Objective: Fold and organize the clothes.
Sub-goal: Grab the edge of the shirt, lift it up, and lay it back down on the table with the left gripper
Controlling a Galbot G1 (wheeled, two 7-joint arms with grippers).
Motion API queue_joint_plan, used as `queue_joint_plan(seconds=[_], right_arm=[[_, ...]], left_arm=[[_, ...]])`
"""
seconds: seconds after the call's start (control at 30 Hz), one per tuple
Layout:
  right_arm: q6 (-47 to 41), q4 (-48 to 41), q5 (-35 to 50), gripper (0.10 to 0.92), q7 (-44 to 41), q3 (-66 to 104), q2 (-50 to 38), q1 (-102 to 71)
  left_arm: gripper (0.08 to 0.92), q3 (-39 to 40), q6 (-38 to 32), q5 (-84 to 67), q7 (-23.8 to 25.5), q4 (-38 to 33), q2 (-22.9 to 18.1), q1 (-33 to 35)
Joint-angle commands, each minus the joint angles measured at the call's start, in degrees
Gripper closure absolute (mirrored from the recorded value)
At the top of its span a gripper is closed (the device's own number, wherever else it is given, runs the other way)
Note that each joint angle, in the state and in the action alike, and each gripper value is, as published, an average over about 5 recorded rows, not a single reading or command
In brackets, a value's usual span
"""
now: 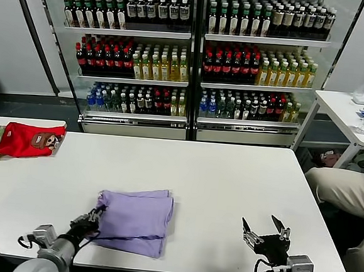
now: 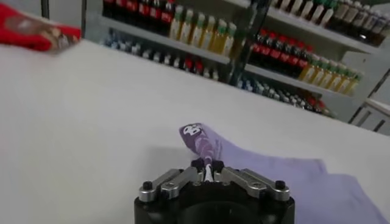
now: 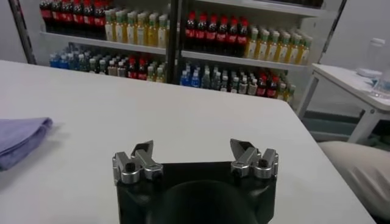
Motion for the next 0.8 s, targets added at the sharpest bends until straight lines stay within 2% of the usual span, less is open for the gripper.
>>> queue_joint_plan(seconds=[0.03, 0.23, 0.33, 0.4, 0.53, 0.67, 0.8], right_arm=[[0.04, -0.07, 0.02, 0.203, 0.03, -0.16, 0.03, 0.26], [0.08, -0.11, 0.04, 0.203, 0.02, -0.53, 0.07, 0.44], [0.1, 0.16, 0.17, 0.203, 0.0, -0.38, -0.12, 0.41], [0.11, 0.47, 0.26, 0.203, 0.0, -0.12, -0.2, 0.27], [0.12, 1.17, 0.33, 0.203, -0.01, 0.87, -0.22, -0.47], [0.18, 1.37, 0.35, 0.203, -0.02, 1.84, -0.13, -1.18], [0.21, 1.37, 0.13, 0.203, 0.01, 2.07, 0.37, -1.61]], left_arm=[[0.877, -17.28, 5.0, -0.1, -0.18, -12.19, 4.18, 1.85], [0.877, -28.05, 5.46, 6.15, 1.78, -8.52, 10.94, 2.69], [0.877, -28.89, 5.43, 8.32, 3.2, -7.33, 13.73, 2.59], [0.877, -26.42, 5.41, 10.13, 3.86, -8.7, 14.1, 2.17], [0.877, -13.57, 5.46, 14.89, 4.7, -14.84, 10.97, 0.53], [0.877, 9.6, 5.49, 20.03, 3.8, -21.3, 4.39, 0.26], [0.877, 30.18, 5.46, 23.55, 2.66, -21.6, -3.91, -0.33]])
